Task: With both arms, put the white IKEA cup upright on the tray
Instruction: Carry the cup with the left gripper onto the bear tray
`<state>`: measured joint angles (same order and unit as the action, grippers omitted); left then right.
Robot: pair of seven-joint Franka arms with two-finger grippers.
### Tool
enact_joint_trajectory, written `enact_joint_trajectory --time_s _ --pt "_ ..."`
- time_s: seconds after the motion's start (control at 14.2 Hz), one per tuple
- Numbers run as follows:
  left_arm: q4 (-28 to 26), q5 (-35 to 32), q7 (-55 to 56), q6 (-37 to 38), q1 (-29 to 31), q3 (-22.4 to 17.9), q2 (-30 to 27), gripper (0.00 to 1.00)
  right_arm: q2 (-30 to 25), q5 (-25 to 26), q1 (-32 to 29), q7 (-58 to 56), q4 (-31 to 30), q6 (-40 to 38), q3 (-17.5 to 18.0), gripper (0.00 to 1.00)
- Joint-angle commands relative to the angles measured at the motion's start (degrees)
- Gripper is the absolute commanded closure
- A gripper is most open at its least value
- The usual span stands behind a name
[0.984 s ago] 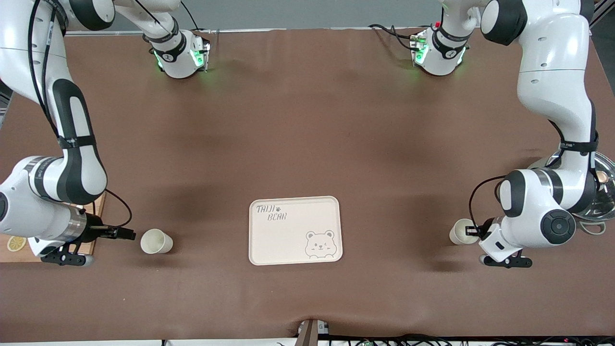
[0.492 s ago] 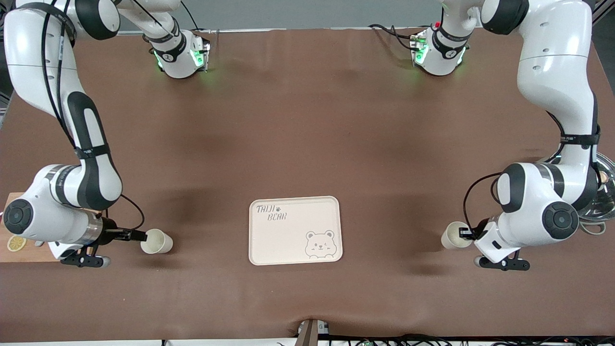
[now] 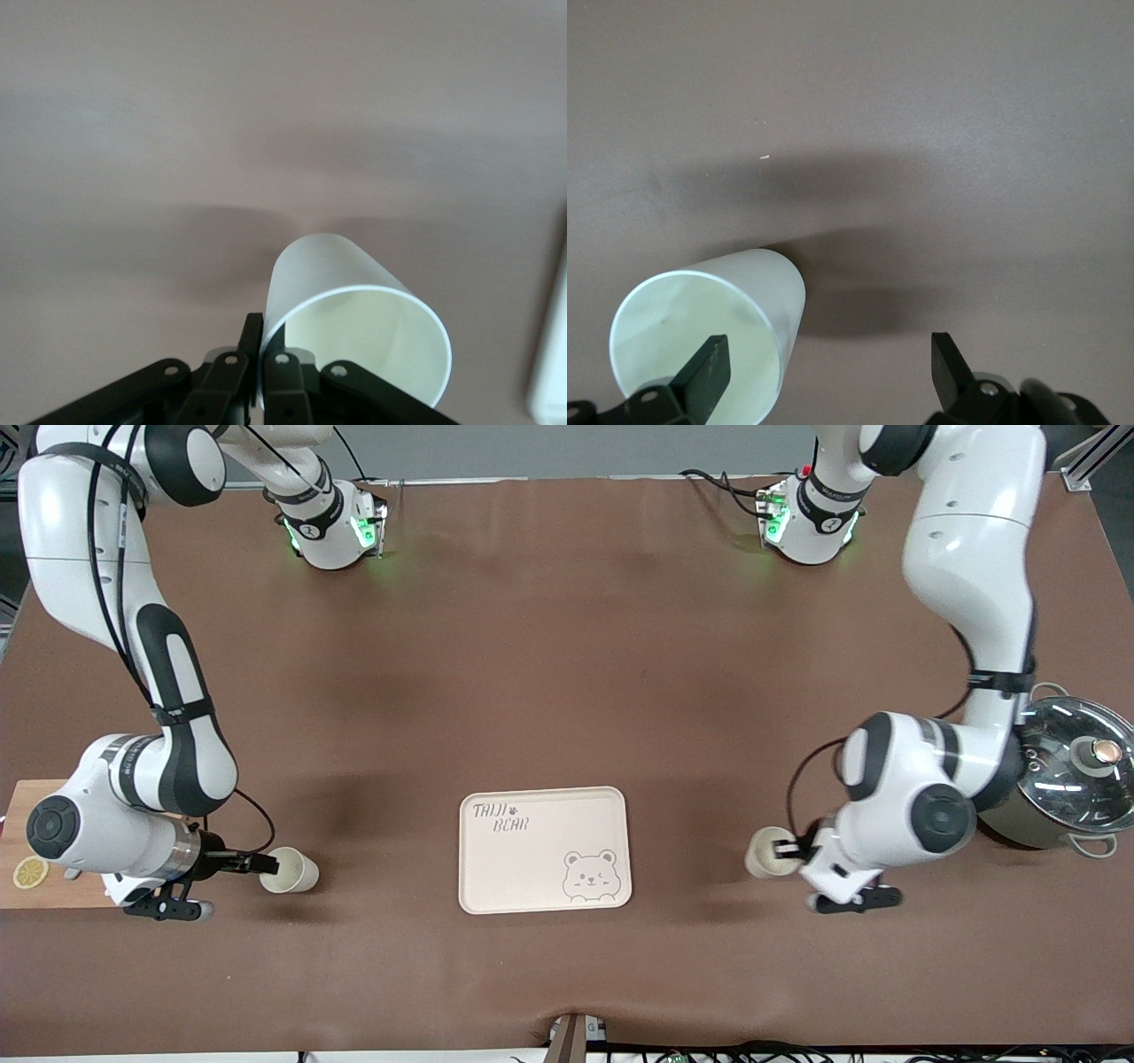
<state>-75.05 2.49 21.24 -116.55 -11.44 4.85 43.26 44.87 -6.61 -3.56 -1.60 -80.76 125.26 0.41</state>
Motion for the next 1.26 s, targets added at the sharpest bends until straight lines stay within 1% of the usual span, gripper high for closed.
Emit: enact_joint_trajectory --time_s 0.0,0.35,0.63,0.91,1.19 --pt "0.5 0.8 8.4 0.6 -4.7 -0.5 -0.7 1.0 1.1 -0.9 0.7 0.5 1.2 0.3 -0.1 0.0" --pt "5.3 1.0 24.0 0.4 -12.6 -0.4 1.4 1.0 1.3 -0.9 0.7 0.5 0.5 2.7 -0.1 0.0" --pt "5.4 3.4 32.5 -2.5 -16.8 -0.4 2.7 1.0 1.6 -0.9 0.7 0.5 0.5 2.8 -0.1 0.0" --pt "5.4 3.4 35.2 -4.7 -19.3 -0.6 5.2 1.0 2.1 -1.0 0.8 0.5 0.5 2.7 -0.1 0.0" --pt "5.3 3.5 36.8 -6.4 -20.0 -0.6 7.4 1.0 2.2 -1.0 1.0 0.5 0.5 2.8 -0.1 0.0"
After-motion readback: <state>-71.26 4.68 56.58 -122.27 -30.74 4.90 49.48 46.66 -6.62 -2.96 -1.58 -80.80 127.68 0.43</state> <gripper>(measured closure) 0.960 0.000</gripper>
